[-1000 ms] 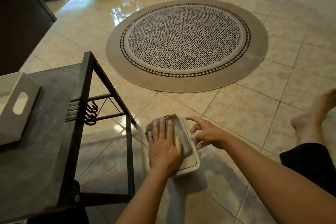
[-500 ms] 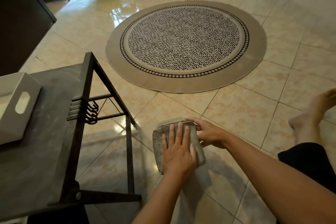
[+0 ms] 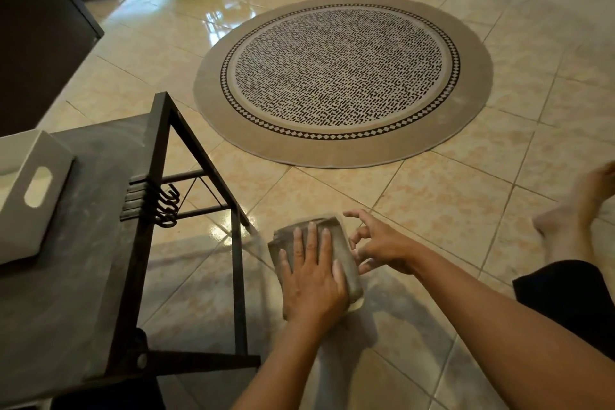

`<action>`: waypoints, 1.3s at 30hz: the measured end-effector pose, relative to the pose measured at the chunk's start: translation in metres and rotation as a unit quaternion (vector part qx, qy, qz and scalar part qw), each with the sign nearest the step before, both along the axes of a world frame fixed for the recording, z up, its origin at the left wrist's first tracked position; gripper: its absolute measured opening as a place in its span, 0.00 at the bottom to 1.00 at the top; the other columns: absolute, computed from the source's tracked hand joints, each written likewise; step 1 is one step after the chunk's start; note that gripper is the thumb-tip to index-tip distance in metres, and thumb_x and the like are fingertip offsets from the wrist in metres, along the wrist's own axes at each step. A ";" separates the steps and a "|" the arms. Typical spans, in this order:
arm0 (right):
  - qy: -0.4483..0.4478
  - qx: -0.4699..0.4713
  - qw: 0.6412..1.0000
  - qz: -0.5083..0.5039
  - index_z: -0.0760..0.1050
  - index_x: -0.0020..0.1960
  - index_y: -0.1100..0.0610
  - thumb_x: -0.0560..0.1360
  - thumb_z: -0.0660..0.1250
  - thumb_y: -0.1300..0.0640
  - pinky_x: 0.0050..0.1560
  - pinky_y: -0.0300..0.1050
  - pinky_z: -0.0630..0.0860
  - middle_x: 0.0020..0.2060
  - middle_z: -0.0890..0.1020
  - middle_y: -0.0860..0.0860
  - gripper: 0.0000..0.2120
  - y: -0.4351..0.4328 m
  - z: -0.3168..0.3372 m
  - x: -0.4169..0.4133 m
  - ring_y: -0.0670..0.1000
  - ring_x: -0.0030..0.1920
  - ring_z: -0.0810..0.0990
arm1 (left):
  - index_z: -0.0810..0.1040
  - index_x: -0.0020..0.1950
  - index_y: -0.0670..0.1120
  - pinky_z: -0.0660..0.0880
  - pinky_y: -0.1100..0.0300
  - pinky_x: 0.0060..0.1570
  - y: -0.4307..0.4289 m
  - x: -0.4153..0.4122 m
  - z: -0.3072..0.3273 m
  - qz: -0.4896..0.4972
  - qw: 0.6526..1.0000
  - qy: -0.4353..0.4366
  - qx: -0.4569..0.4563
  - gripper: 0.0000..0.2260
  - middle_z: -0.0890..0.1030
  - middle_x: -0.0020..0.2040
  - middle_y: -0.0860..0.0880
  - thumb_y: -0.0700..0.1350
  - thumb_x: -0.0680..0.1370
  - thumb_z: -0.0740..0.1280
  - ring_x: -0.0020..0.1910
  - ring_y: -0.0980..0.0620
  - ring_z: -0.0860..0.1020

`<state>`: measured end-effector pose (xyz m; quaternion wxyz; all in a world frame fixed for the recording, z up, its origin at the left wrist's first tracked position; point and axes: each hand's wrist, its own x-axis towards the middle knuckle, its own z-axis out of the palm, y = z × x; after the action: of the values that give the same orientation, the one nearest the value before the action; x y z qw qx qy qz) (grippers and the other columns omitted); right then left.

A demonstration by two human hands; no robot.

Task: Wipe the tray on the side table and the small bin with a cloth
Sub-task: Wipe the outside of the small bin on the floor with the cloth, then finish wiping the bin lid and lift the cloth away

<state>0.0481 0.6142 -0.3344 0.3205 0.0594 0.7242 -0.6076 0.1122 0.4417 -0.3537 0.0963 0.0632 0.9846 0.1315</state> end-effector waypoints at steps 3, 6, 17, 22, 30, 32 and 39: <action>0.005 0.000 1.000 0.009 0.67 0.70 0.45 0.71 0.66 0.76 0.38 0.48 0.83 0.52 0.80 0.57 0.36 -0.002 0.004 0.002 0.54 0.45 0.85 | 0.32 0.78 0.54 0.30 0.44 0.73 0.013 0.018 -0.004 -0.030 0.999 -0.001 -0.029 0.30 0.28 0.78 0.51 0.59 0.78 0.37 0.74 0.50 0.24; 0.004 0.000 1.000 0.007 0.68 0.69 0.46 0.72 0.65 0.76 0.38 0.47 0.83 0.55 0.82 0.55 0.34 -0.002 0.007 0.004 0.53 0.47 0.85 | 0.32 0.78 0.54 0.29 0.45 0.73 0.017 0.007 0.000 -0.037 0.999 -0.003 -0.026 0.29 0.29 0.78 0.52 0.58 0.80 0.39 0.74 0.50 0.25; 0.033 0.017 0.999 -0.001 0.68 0.63 0.40 0.71 0.66 0.75 0.36 0.46 0.83 0.47 0.80 0.56 0.34 -0.004 0.004 0.005 0.51 0.40 0.85 | 0.33 0.79 0.53 0.34 0.41 0.75 0.013 -0.011 0.011 -0.027 1.000 0.000 0.008 0.30 0.29 0.78 0.50 0.57 0.82 0.45 0.76 0.48 0.28; 0.009 0.016 1.000 -0.009 0.67 0.70 0.47 0.71 0.64 0.78 0.36 0.48 0.83 0.50 0.79 0.58 0.36 -0.002 0.003 -0.001 0.53 0.40 0.85 | 0.41 0.80 0.53 0.56 0.42 0.75 -0.024 -0.007 0.019 0.234 0.955 -0.004 0.182 0.40 0.50 0.81 0.43 0.63 0.78 0.61 0.79 0.41 0.54; 0.000 0.033 0.999 -0.024 0.64 0.75 0.50 0.70 0.63 0.80 0.40 0.53 0.85 0.49 0.76 0.61 0.40 -0.006 0.014 -0.017 0.56 0.44 0.82 | 0.76 0.45 0.48 0.78 0.59 0.33 -0.053 -0.012 0.036 0.309 0.894 -0.053 0.319 0.05 0.81 0.41 0.48 0.47 0.78 0.70 0.38 0.52 0.81; 0.000 0.040 0.998 -0.039 0.62 0.76 0.51 0.71 0.64 0.79 0.38 0.51 0.85 0.46 0.76 0.58 0.40 -0.008 0.015 -0.019 0.55 0.42 0.81 | 0.73 0.48 0.51 0.73 0.68 0.29 -0.051 -0.009 0.047 0.288 0.905 -0.002 0.313 0.04 0.79 0.41 0.50 0.44 0.79 0.68 0.39 0.56 0.80; 0.164 0.164 0.968 -0.094 0.65 0.76 0.50 0.78 0.69 0.54 0.53 0.48 0.78 0.53 0.77 0.51 0.28 -0.026 0.051 -0.013 0.51 0.51 0.79 | 0.68 0.54 0.55 0.82 0.58 0.37 -0.048 0.001 0.120 0.138 0.928 0.099 0.332 0.06 0.77 0.46 0.54 0.45 0.82 0.63 0.43 0.57 0.80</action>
<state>0.0350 0.5884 -0.2830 0.1247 0.0783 0.8480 -0.5091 0.1128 0.3937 -0.2335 -0.0469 -0.0319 0.8881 0.4562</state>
